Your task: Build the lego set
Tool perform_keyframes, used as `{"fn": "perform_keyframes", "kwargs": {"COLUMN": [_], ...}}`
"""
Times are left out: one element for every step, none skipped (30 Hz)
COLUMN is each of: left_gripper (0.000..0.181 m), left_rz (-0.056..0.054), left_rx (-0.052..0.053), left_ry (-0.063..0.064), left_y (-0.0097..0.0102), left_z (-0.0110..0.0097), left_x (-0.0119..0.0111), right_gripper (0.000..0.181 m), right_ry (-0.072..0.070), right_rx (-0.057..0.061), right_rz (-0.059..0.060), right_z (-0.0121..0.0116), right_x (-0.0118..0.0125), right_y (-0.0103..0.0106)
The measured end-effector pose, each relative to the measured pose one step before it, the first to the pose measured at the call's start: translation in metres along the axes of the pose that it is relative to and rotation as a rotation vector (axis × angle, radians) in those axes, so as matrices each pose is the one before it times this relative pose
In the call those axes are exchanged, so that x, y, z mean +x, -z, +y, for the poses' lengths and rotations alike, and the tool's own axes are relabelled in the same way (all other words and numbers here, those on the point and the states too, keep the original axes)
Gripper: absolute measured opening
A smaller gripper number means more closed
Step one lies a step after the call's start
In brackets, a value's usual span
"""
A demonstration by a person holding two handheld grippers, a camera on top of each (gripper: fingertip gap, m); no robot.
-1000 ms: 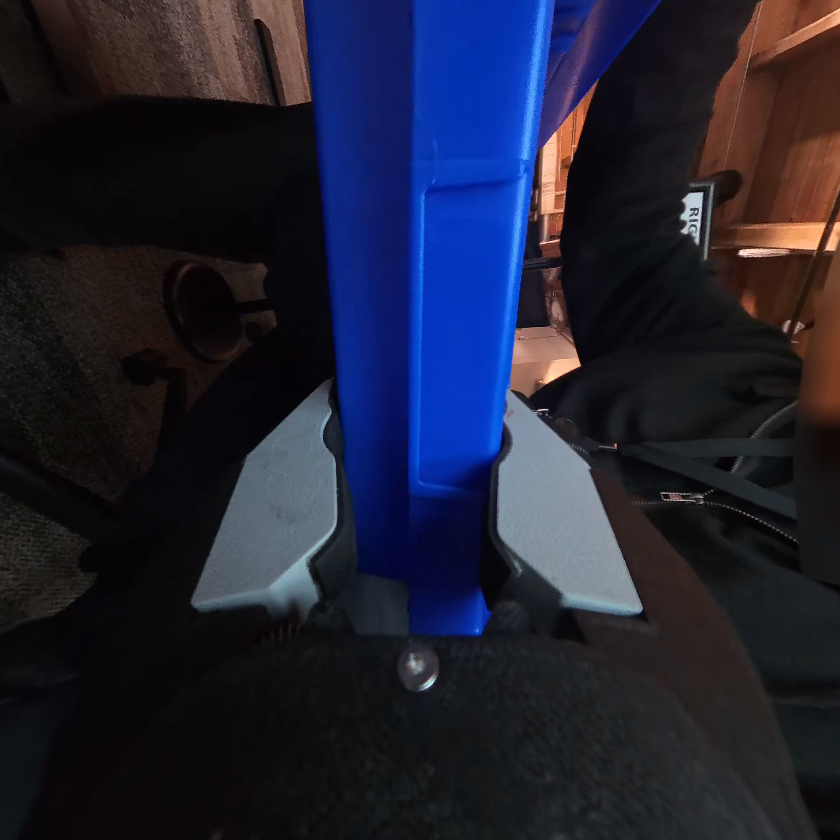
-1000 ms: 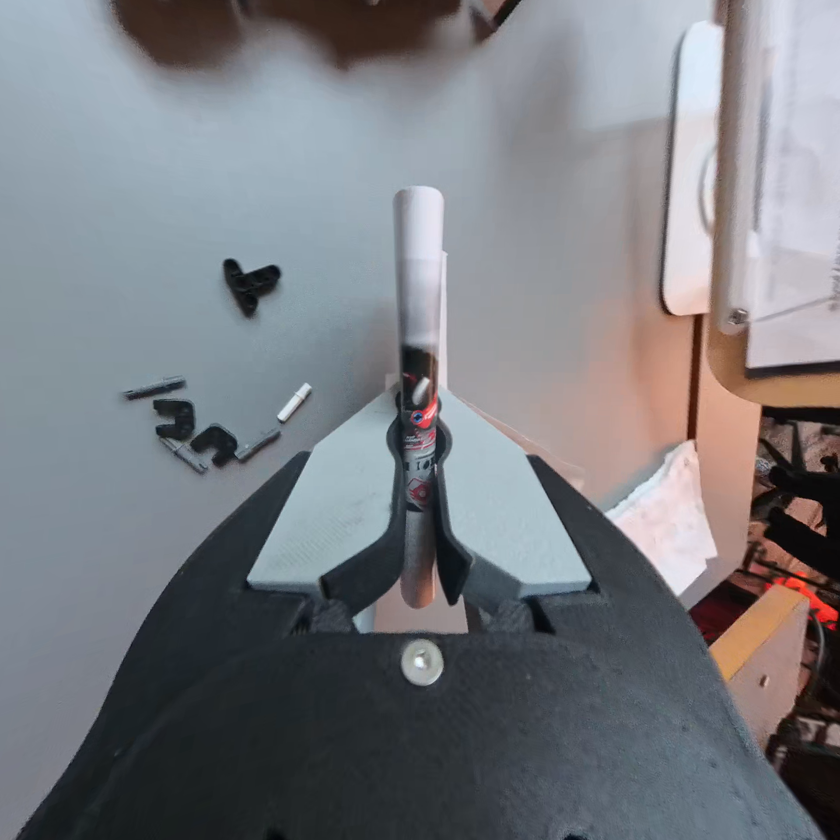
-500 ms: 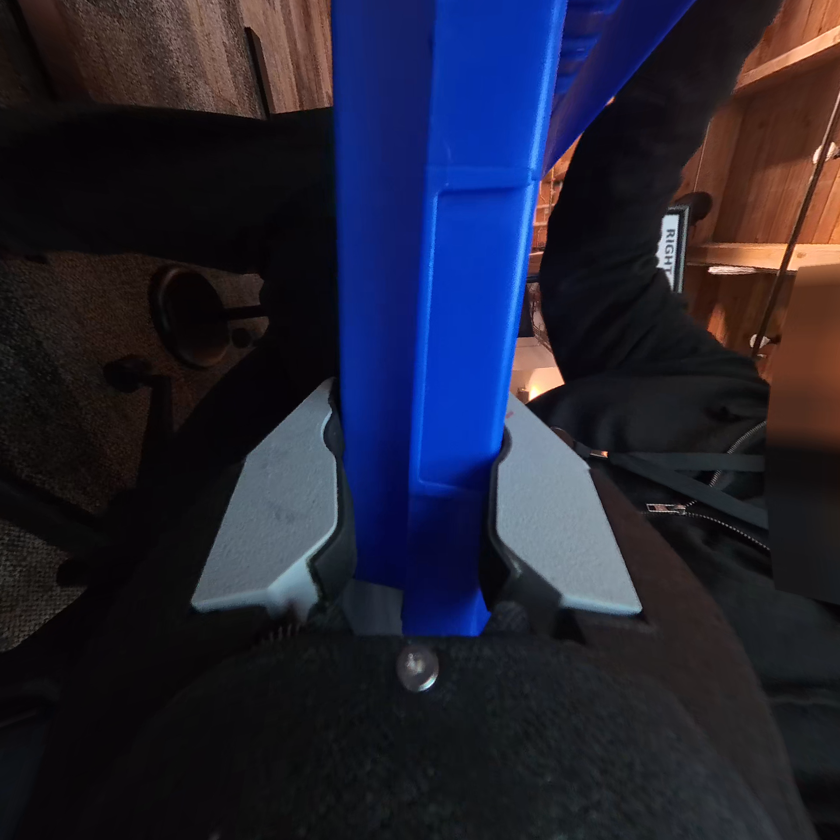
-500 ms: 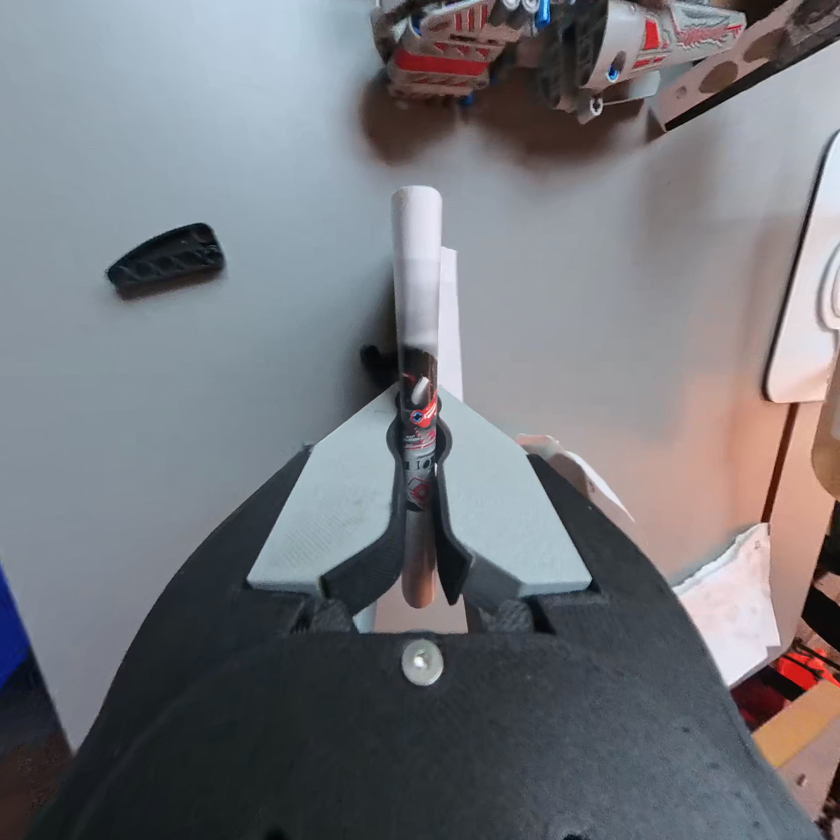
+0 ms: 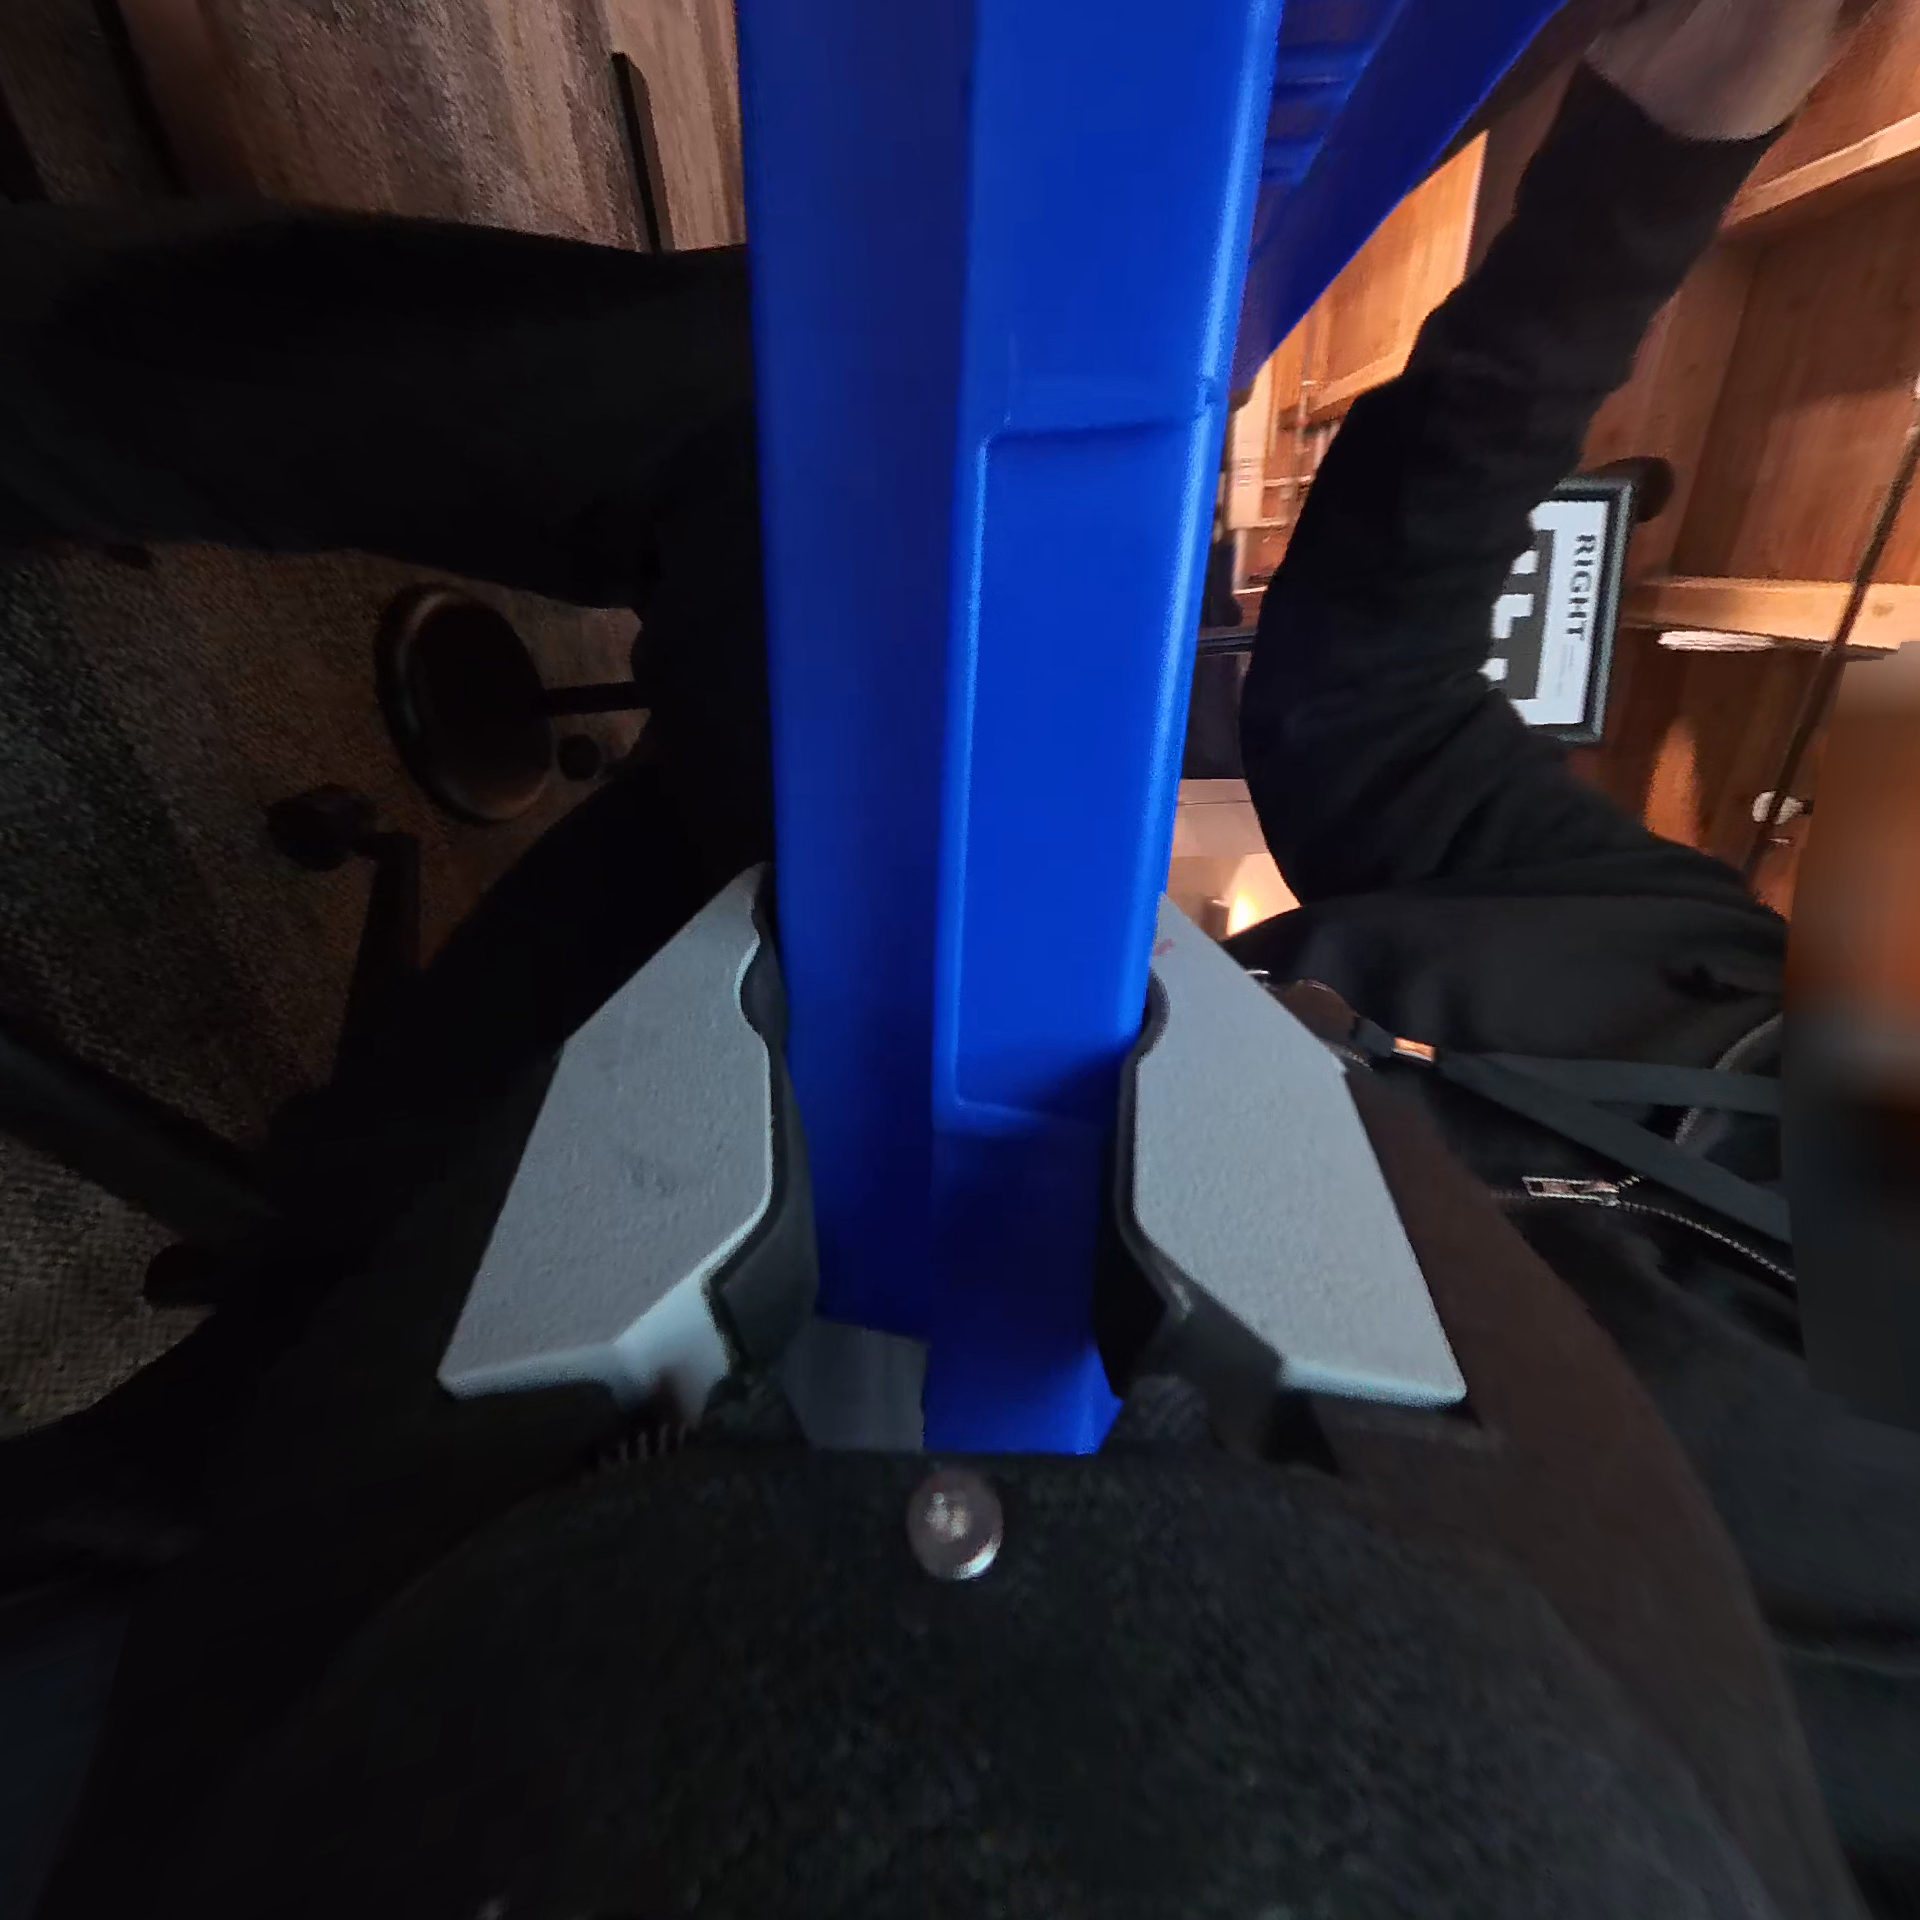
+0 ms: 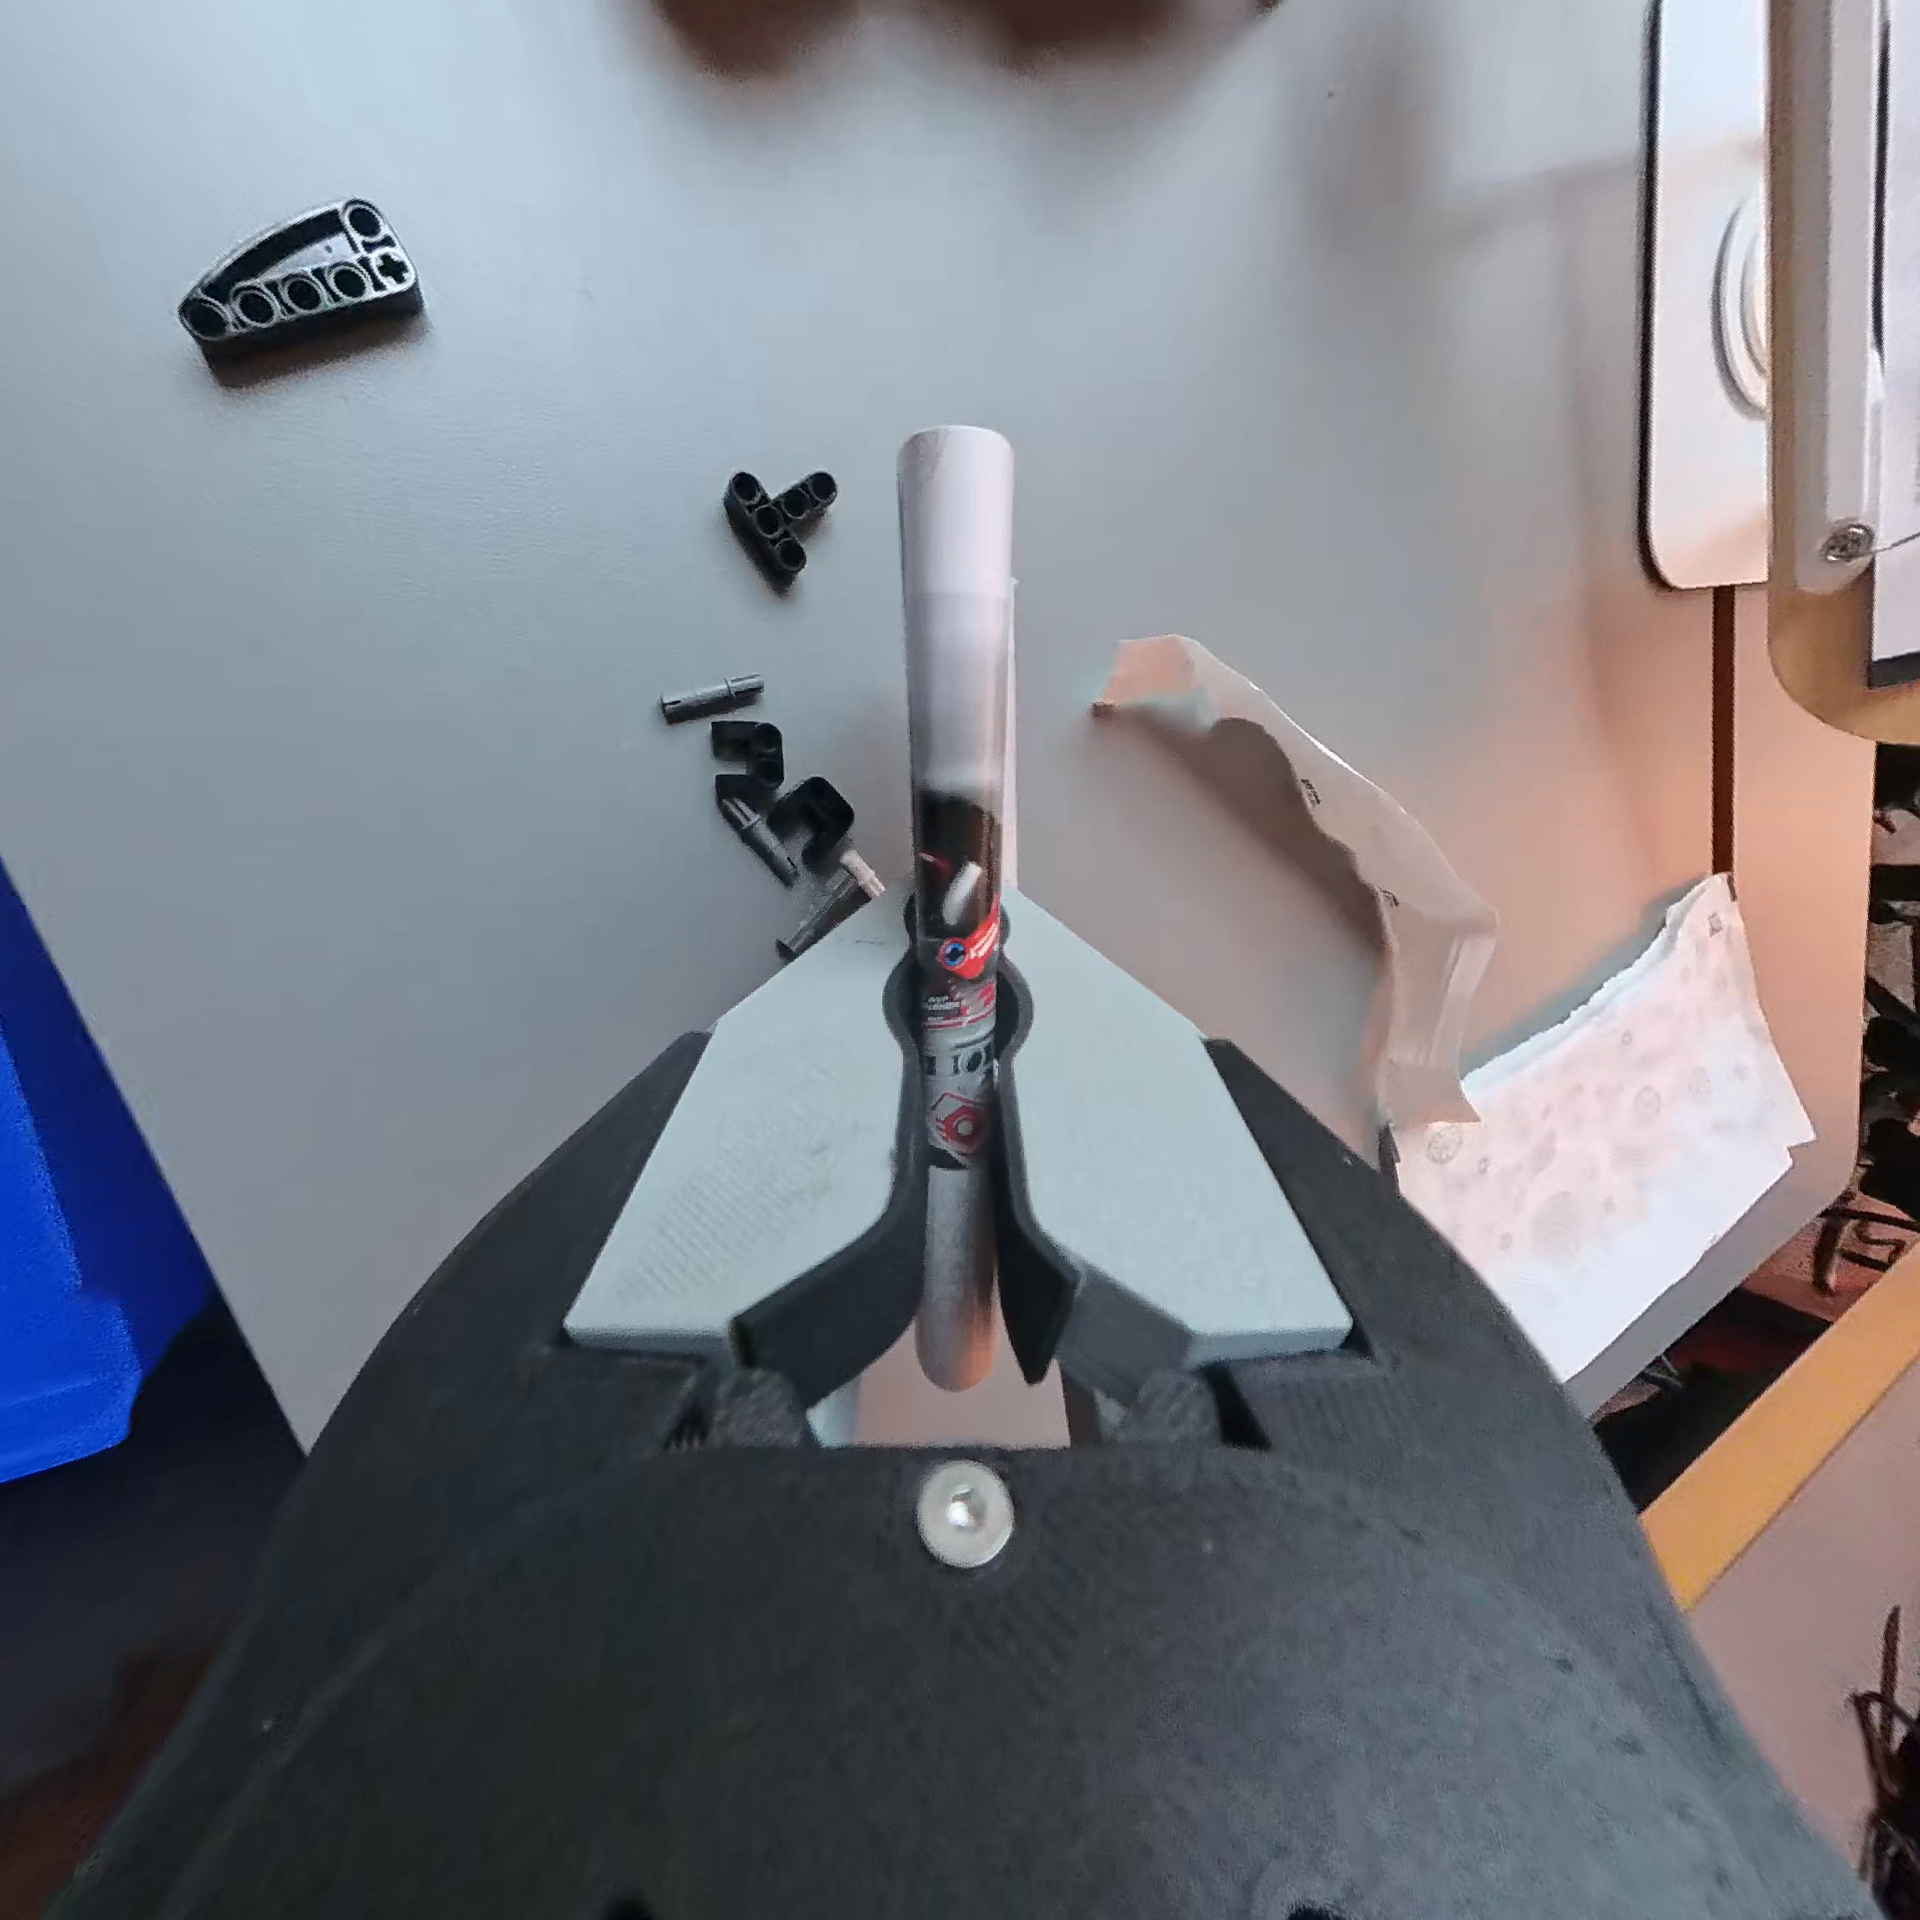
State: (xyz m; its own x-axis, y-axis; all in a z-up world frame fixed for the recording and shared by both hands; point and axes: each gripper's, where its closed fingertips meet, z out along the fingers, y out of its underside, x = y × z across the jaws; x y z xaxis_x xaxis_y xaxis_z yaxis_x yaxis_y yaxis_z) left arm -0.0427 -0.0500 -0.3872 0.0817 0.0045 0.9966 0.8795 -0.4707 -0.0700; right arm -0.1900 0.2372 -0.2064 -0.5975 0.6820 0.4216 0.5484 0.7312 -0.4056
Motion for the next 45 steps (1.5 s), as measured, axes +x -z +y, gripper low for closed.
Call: {"fn": "perform_keyframes", "kwargs": {"left_gripper": [0.065,0.065,0.065,0.064,0.064,0.064,0.064,0.064,0.064,0.064,0.064,0.064,0.064,0.064,0.064,0.064,0.064,0.064,0.064,0.064,0.064,0.064,0.064,0.064,0.064,0.064,0.064,0.064,0.064,0.064,0.064,0.064,0.063,0.064,0.064,0.064,0.064,0.064,0.064,0.064,0.064,0.064,0.064,0.064,0.064], "left_rz": [-0.0174,-0.0098,-0.0003,0.0043,0.0024,-0.0013,-0.0047,-0.0056,-0.0045,-0.0006,0.0040,0.0075,0.0081,0.0039,-0.0027,-0.0066,-0.0056,-0.0035,0.0005,0.0033,0.0045,0.0029,0.0000,-0.0029,-0.0037,-0.0027,-0.0004,0.0011,0.0011,0.0015,0.0024,0.0035,0.0043,0.0051,0.0055,0.0045,0.0042,0.0028,0.0000,-0.0027,-0.0036,-0.0028,-0.0015,-0.0014,-0.0035], "left_rx": [-0.0005,0.0047,0.0092,0.0074,0.0062,0.0041,0.0022,-0.0030,-0.0046,-0.0015,0.0017,0.0048,0.0038,0.0026,0.0014,-0.0001,-0.0029,-0.0022,0.0016,0.0031,0.0011,-0.0001,-0.0001,-0.0011,-0.0006,-0.0013,-0.0003,-0.0014,-0.0003,0.0017,-0.0001,0.0000,0.0020,-0.0008,-0.0017,-0.0006,-0.0006,-0.0025,-0.0018,-0.0045,-0.0004,0.0011,0.0028,0.0009,0.0008], "left_ry": [-0.0135,-0.0060,0.0037,0.0060,0.0061,0.0062,0.0018,-0.0004,0.0009,0.0018,0.0041,0.0060,0.0064,0.0019,-0.0005,-0.0034,-0.0020,-0.0014,0.0001,-0.0005,0.0000,0.0005,-0.0026,-0.0032,-0.0045,-0.0037,-0.0003,0.0014,0.0015,0.0021,0.0019,0.0027,0.0046,0.0046,0.0034,0.0041,0.0022,0.0027,-0.0004,-0.0064,-0.0059,-0.0035,-0.0005,-0.0013,-0.0038], "left_y": [0.00025,0.00060,0.00124,0.00143,0.00124,0.00027,-0.00077,-0.00127,-0.00147,-0.00110,-0.00058,-0.00005,0.00005,-0.00012,-0.00030,-0.00045,-0.00072,-0.00066,-0.00022,0.00026,0.00027,0.00019,0.00004,-0.00016,-0.00046,-0.00056,-0.00061,-0.00053,-0.00031,-0.00007,0.00006,-0.00001,-0.00012,-0.00056,-0.00071,-0.00101,-0.00108,-0.00107,-0.00078,-0.00038,0.00010,0.00030,0.00043,0.00034,0.00047], "left_z": [-0.00048,-0.00106,-0.00142,-0.00114,-0.00090,-0.00085,-0.00112,-0.00065,-0.00025,-0.00073,-0.00112,-0.00150,-0.00122,-0.00098,-0.00071,-0.00065,-0.00024,-0.00009,-0.00048,-0.00097,-0.00064,-0.00058,-0.00070,-0.00068,-0.00066,-0.00051,-0.00050,-0.00034,-0.00043,-0.00038,-0.00012,-0.00026,-0.00040,-0.00008,0.00006,-0.00011,0.00006,0.00036,0.00027,0.00025,-0.00052,-0.00067,-0.00076,-0.00050,-0.00046], "left_x": [-0.00031,-0.00007,0.00008,-0.00013,-0.00045,-0.00090,-0.00105,-0.00078,-0.00049,0.00008,0.00062,0.00099,0.00092,0.00034,-0.00084,-0.00126,-0.00120,-0.00066,-0.00013,0.00027,0.00047,0.00060,0.00048,0.00004,-0.00013,-0.00023,0.00004,0.00026,0.00005,-0.00015,-0.00014,-0.00014,-0.00018,-0.00035,-0.00046,-0.00054,-0.00052,-0.00058,-0.00029,-0.00021,-0.00015,-0.00017,-0.00019,-0.00012,-0.00010], "right_gripper": [0.002,0.002,0.002,0.002,0.002,0.002,0.002,0.002,0.002,0.002,0.002,0.002,0.002,0.002,0.002,0.002,0.002,0.002,0.002,0.002,0.002,0.002,0.002,0.002,0.002,0.002,0.002,0.002,0.002,0.002,0.002,0.002,0.002,0.002,0.002,0.002,0.002,0.002,0.002,0.002,0.002,0.002,0.002,0.002,0.002], "right_ry": [-0.0071,-0.0034,-0.0019,-0.0062,-0.0149,-0.0239,-0.0246,-0.0148,-0.0025,0.0038,-0.0028,-0.0089,-0.0035,0.0022,0.0053,0.0078,0.0106,0.0109,0.0054,0.0022,0.0064,0.0114,0.0074,-0.0021,-0.0082,-0.0070,-0.0002,0.0017,0.0043,0.0121,0.0148,0.0150,0.0123,0.0060,0.0042,0.0074,0.0122,0.0147,0.0127,0.0100,0.0109,0.0138,0.0156,0.0166,0.0128], "right_rx": [0.0058,0.0009,-0.0068,-0.0148,-0.0160,-0.0142,-0.0195,-0.0287,-0.0300,-0.0283,-0.0253,-0.0106,0.0040,0.0045,-0.0017,-0.0060,-0.0054,-0.0016,0.0022,0.0059,0.0084,0.0059,0.0029,0.0067,0.0089,0.0030,-0.0029,-0.0053,-0.0066,-0.0051,-0.0052,-0.0064,-0.0055,-0.0012,0.0077,0.0105,0.0046,0.0014,0.0041,0.0063,0.0062,0.0039,0.0017,0.0031,0.0062], "right_rz": [-0.0017,0.0027,0.0175,0.0256,0.0141,-0.0103,-0.0269,-0.0213,0.0051,0.0173,-0.0076,-0.0304,-0.0327,-0.0315,-0.0241,-0.0145,-0.0103,-0.0103,-0.0126,-0.0161,-0.0111,0.0044,0.0137,0.0112,0.0076,0.0099,0.0131,0.0103,0.0017,-0.0073,-0.0104,-0.0040,0.0001,-0.0089,-0.0172,-0.0148,-0.0068,0.0002,-0.0005,-0.0070,-0.0073,-0.0011,0.0034,0.0076,0.0132], "right_z": [-0.00009,0.00065,0.00207,0.00374,0.00379,0.00272,0.00214,0.00218,0.00147,0.00055,-0.00055,-0.00303,-0.00511,-0.00531,-0.00417,-0.00320,-0.00265,-0.00256,-0.00265,-0.00296,-0.00328,-0.00318,-0.00293,-0.00338,-0.00375,-0.00318,-0.00255,-0.00249,-0.00245,-0.00269,-0.00268,-0.00213,-0.00181,-0.00182,-0.00235,-0.00229,-0.00117,-0.00026,-0.00038,-0.00044,-0.00048,-0.00029,-0.00031,-0.00061,-0.00123], "right_x": [-0.00063,0.00006,0.00289,0.00542,0.00491,0.00182,-0.00125,-0.00148,0.00180,0.00361,0.00024,-0.00369,-0.00577,-0.00755,-0.00814,-0.00788,-0.00806,-0.00834,-0.00853,-0.00840,-0.00723,-0.00350,0.00039,0.00309,0.00486,0.00676,0.00702,0.00551,0.00198,-0.00214,-0.00495,-0.00512,-0.00466,-0.00584,-0.00728,-0.00786,-0.00737,-0.00657,-0.00648,-0.00726,-0.00712,-0.00619,-0.00470,-0.00245,0.00098], "right_y": [0.00003,-0.00036,-0.00047,-0.00091,-0.00208,-0.00392,-0.00554,-0.00649,-0.00585,-0.00464,-0.00320,-0.00114,0.00049,0.00088,0.00065,0.00003,-0.00001,0.00020,0.00075,0.00133,0.00207,0.00298,0.00343,0.00340,0.00222,0.00032,-0.00150,-0.00297,-0.00370,-0.00377,-0.00343,-0.00253,-0.00146,-0.00073,0.00019,0.00079,0.00114,0.00157,0.00195,0.00212,0.00206,0.00197,0.00228,0.00295,0.00361]}}
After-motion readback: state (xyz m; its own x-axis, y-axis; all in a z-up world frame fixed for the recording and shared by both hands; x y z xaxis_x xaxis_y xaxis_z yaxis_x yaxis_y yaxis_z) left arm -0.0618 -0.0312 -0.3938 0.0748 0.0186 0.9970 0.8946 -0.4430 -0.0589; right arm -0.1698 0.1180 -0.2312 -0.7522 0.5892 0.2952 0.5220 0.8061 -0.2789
